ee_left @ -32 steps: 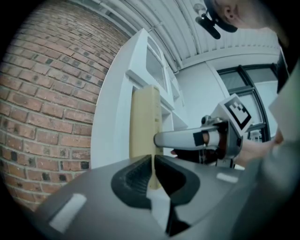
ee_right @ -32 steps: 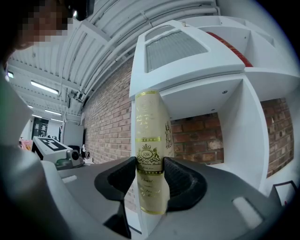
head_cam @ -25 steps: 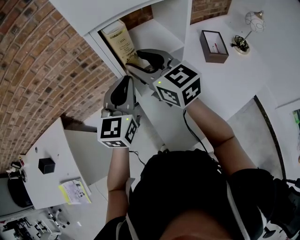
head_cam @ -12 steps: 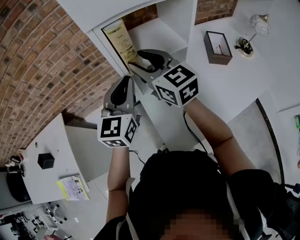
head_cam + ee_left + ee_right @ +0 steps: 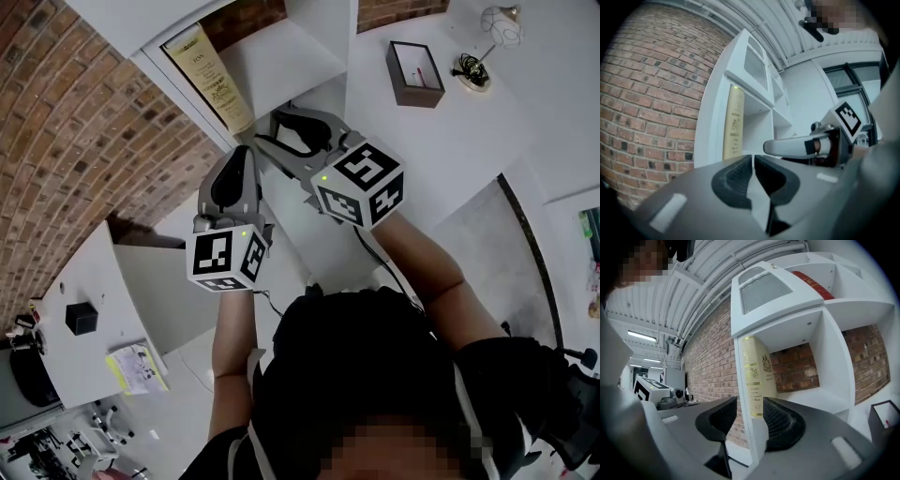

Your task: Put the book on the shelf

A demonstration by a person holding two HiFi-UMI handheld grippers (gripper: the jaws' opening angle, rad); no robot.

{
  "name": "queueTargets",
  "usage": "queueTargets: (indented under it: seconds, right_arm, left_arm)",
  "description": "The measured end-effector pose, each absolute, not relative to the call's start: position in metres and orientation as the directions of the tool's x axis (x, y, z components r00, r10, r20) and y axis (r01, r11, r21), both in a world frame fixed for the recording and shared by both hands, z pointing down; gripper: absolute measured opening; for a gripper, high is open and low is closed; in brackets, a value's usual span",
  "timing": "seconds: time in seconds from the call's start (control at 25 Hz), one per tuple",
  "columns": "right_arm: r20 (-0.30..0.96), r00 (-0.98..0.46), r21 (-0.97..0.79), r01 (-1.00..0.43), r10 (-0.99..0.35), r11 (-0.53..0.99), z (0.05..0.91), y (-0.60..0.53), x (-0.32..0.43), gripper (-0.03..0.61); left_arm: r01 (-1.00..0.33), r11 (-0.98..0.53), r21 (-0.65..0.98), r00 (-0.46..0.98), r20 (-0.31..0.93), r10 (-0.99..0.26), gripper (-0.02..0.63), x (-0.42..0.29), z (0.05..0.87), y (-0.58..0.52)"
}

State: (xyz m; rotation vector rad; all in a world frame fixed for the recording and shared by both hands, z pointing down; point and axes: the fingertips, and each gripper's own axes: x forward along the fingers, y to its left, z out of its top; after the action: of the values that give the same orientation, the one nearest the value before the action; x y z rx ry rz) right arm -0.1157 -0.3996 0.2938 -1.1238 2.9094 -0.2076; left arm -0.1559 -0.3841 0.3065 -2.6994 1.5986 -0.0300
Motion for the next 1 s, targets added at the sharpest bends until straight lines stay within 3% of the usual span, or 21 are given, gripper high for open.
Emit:
queueTargets:
  seconds: [0.56, 1.0]
  right_arm:
    - [0.081, -0.705, -0.187, -0.705, -0.705, 0.684, 0.332, -0.342, -0.066, 0.152]
    - [0.096, -0.653, -0.23, -0.749, -0.752, 0.621, 0.356, -0.304, -0.029, 0.04]
  left_arm:
    - [-0.859, -0.512, 0.017, 0.512, 0.049, -0.857, 0.021, -0.11, 0.334, -0.341]
    - [-0.844, -0.535, 0.037, 0.535, 0.108, -0.838, 0.021, -0.083, 0.367, -0.311]
